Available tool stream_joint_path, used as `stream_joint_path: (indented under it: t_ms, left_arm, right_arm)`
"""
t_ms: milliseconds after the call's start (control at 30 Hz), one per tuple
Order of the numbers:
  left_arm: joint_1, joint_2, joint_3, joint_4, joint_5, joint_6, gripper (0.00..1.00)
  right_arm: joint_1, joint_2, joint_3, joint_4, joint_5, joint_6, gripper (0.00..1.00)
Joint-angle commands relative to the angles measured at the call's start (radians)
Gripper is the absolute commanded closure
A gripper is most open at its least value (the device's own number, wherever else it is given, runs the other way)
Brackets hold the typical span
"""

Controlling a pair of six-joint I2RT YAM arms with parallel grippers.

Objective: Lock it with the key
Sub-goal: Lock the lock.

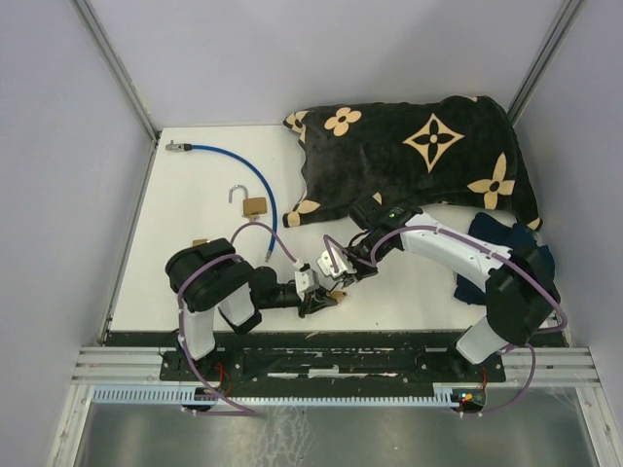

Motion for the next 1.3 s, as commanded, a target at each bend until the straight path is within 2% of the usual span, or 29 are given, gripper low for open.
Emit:
stream_joint_path:
  t_ms: [0,333,933,1267]
  left_arm:
    - [0.014,-0.027,-0.019,0.192,-0.143,0.125,0.97]
    - [0.015,-0.039,-0.037,0.191,-0.191,0.143,0.97]
    - [0.019,-0.051,-0.059,0.192,-0.22,0.144,0.97]
    - [0.056,-0.058,-0.073,0.192,-0.166,0.15,0.97]
  right_arm:
    - [0.044,0.06,0.022,-0.155,0.027,-0.006,0.98]
    - [0.052,0.053,0.048,-0.169,0.008,0.195,0.98]
    - [0.058,0.1,0.021,-0.15,0.064,0.304,0.98]
    - [0.069,0.16,0.019,-0.073,0.091,0.366,0.98]
